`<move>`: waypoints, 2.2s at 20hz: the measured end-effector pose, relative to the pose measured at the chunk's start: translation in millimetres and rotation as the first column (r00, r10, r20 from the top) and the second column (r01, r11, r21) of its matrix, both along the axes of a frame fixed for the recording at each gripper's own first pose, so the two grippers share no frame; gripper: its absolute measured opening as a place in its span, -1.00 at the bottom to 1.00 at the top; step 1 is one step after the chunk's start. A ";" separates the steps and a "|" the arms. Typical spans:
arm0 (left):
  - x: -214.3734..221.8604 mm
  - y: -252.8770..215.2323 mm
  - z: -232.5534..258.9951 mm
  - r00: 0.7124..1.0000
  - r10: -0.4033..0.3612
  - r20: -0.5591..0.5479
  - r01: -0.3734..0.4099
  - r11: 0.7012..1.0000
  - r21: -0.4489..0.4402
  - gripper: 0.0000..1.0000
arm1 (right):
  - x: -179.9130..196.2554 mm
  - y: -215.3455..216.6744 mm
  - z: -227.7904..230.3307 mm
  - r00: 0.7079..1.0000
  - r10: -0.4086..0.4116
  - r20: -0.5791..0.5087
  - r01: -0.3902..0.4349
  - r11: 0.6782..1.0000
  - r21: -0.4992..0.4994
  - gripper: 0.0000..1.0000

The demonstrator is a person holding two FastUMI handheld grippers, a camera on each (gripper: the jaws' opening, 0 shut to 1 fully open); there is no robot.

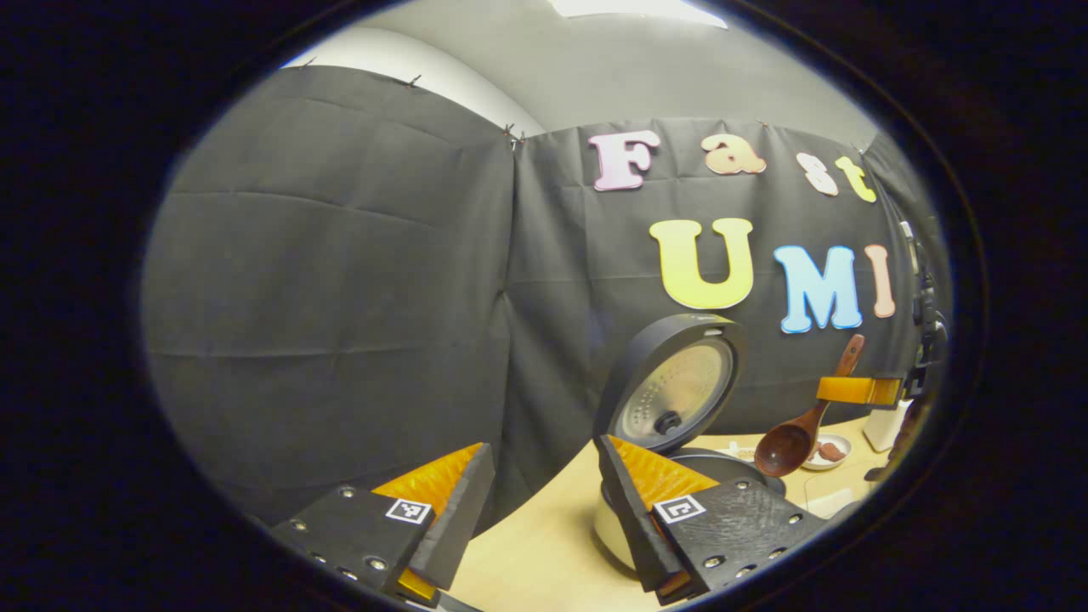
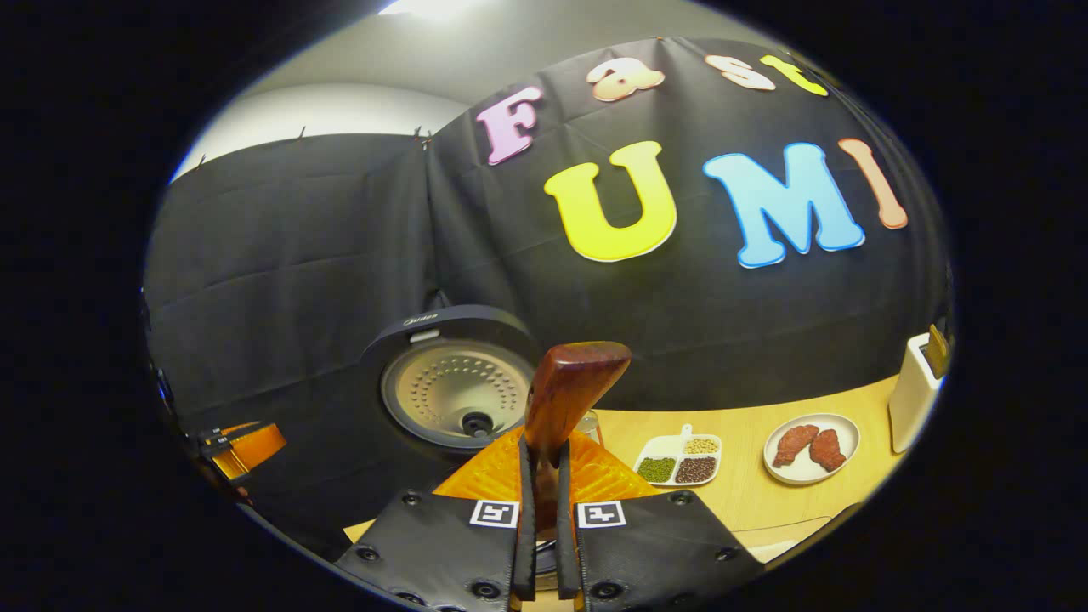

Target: Close the left gripper, press the button to open the rice cooker; take a wooden spoon from the chopstick holder with the right hand, scoop a spoonful of rice and pour it into the rice cooker, then put the wooden spoon back into the chopstick holder.

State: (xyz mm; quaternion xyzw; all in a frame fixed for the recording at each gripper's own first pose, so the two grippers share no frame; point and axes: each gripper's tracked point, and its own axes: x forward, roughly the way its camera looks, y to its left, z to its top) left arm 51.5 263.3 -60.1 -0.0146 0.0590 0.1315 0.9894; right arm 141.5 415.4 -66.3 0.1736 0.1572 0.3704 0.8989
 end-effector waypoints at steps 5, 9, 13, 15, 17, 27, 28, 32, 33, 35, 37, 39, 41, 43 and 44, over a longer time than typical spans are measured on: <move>14.4 -37.8 12.9 0.998 -0.059 0.024 0.059 0.998 -0.005 0.58 | 12.6 -62.9 -2.8 0.994 -0.106 -0.028 0.105 0.994 -0.014 -0.78; 13.8 -62.7 24.3 0.994 -0.101 0.042 0.101 0.995 -0.007 0.58 | 17.8 -119.2 -9.8 0.980 -0.194 -0.037 0.192 0.981 -0.039 -0.78; 13.6 -90.1 31.8 0.989 -0.137 0.053 0.137 0.991 -0.004 0.58 | 25.7 -177.3 -14.6 0.956 -0.289 -0.056 0.287 0.957 -0.051 -0.78; 13.7 -101.8 34.8 0.987 -0.154 0.055 0.154 0.988 -0.004 0.58 | 27.4 -207.5 -17.2 0.940 -0.337 -0.058 0.334 0.941 -0.062 -0.71; 13.3 -114.2 39.3 0.983 -0.171 0.059 0.172 0.985 -0.002 0.58 | 28.1 -233.8 -20.0 0.925 -0.376 -0.059 0.372 0.925 -0.074 -0.77; 13.1 -171.9 55.9 0.967 -0.238 0.087 0.238 0.971 0.007 0.58 | 23.8 -340.4 -48.2 0.850 -0.524 -0.046 0.512 0.844 -0.162 -0.77; 11.1 -175.3 57.2 0.966 -0.241 0.088 0.241 0.970 0.011 0.58 | 22.7 -349.9 -54.3 0.841 -0.539 -0.051 0.524 0.834 -0.173 -0.77; 7.1 -181.4 58.9 0.967 -0.241 0.087 0.240 0.971 0.022 0.59 | 20.8 -380.0 -82.6 0.805 -0.588 -0.082 0.562 0.799 -0.213 -0.77; 6.8 -182.1 60.5 0.967 -0.240 0.087 0.238 0.971 0.024 0.59 | 21.2 -385.4 -89.7 0.798 -0.596 -0.088 0.568 0.793 -0.222 -0.77; 3.7 -180.8 62.4 0.969 -0.232 0.085 0.230 0.973 0.035 0.59 | 23.1 -392.8 -104.1 0.785 -0.612 -0.098 0.578 0.779 -0.242 -0.78; 0.1 -178.3 64.9 0.971 -0.222 0.086 0.219 0.975 0.043 0.58 | 23.2 -398.7 -121.4 0.772 -0.627 -0.109 0.585 0.767 -0.264 -0.77; -2.8 -174.5 64.8 0.974 -0.211 0.083 0.207 0.977 0.052 0.58 | 26.0 -401.8 -144.4 0.763 -0.633 -0.130 0.582 0.760 -0.288 -0.77; -5.8 -169.0 63.8 0.977 -0.198 0.077 0.194 0.979 0.062 0.58 | 16.8 -403.5 -155.6 0.753 -0.637 -0.161 0.577 0.759 -0.303 -0.78; -9.0 -163.5 64.4 0.980 -0.184 0.075 0.179 0.982 0.066 0.58 | 13.7 -403.6 -170.6 0.745 -0.634 -0.206 0.568 0.766 -0.301 -0.78; -10.6 -161.2 65.0 0.981 -0.176 0.076 0.171 0.983 0.066 0.59 | 12.7 -400.7 -177.7 0.740 -0.630 -0.233 0.562 0.771 -0.300 -0.75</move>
